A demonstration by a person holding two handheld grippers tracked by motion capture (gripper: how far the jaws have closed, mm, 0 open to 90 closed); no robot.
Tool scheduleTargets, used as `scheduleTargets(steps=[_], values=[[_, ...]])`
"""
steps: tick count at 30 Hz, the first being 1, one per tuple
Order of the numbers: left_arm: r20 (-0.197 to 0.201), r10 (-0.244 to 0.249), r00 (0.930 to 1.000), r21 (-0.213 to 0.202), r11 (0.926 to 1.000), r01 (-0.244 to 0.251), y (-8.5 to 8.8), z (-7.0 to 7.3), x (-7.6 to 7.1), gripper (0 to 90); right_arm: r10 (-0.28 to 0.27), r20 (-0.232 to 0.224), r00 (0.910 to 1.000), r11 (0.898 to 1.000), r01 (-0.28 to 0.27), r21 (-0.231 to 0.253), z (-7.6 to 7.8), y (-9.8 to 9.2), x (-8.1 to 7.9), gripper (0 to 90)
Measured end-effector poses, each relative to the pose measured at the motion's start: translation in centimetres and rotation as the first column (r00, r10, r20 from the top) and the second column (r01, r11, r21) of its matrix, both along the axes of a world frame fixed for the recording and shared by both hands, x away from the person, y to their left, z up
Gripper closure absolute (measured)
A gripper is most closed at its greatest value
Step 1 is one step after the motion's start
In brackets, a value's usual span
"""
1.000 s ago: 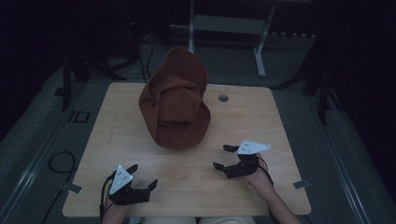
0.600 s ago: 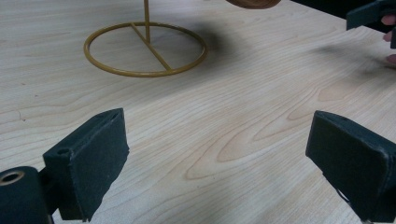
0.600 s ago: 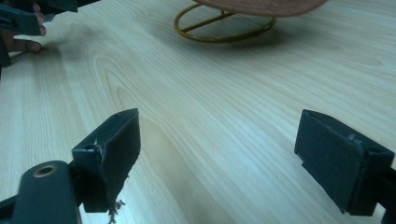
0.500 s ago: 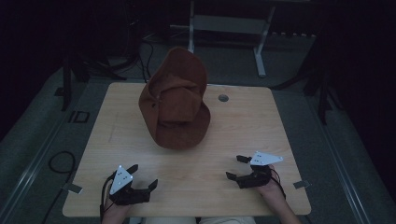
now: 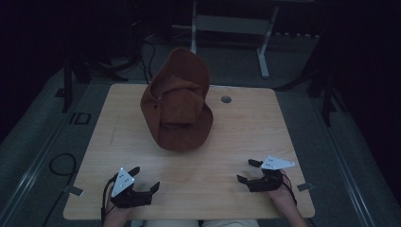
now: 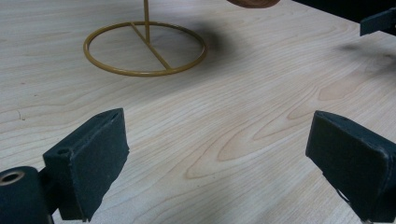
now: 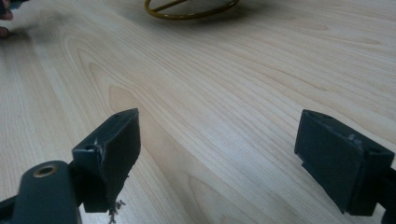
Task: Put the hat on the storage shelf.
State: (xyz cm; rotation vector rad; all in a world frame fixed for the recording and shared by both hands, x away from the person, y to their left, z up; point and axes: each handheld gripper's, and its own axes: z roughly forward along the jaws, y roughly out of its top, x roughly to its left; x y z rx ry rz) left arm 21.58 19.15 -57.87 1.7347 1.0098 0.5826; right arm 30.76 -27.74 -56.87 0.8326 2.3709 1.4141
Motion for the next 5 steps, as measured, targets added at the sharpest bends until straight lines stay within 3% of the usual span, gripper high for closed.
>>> scheduleTargets(steps=[5], values=[[0.0,0.0,1.0,-0.001,1.0,0.0,0.01,-0.01,0.01,6.1,-0.002,-0.005,1.0,1.0,0.002,-0.01,-0.09,0.04,0.05,14.2]])
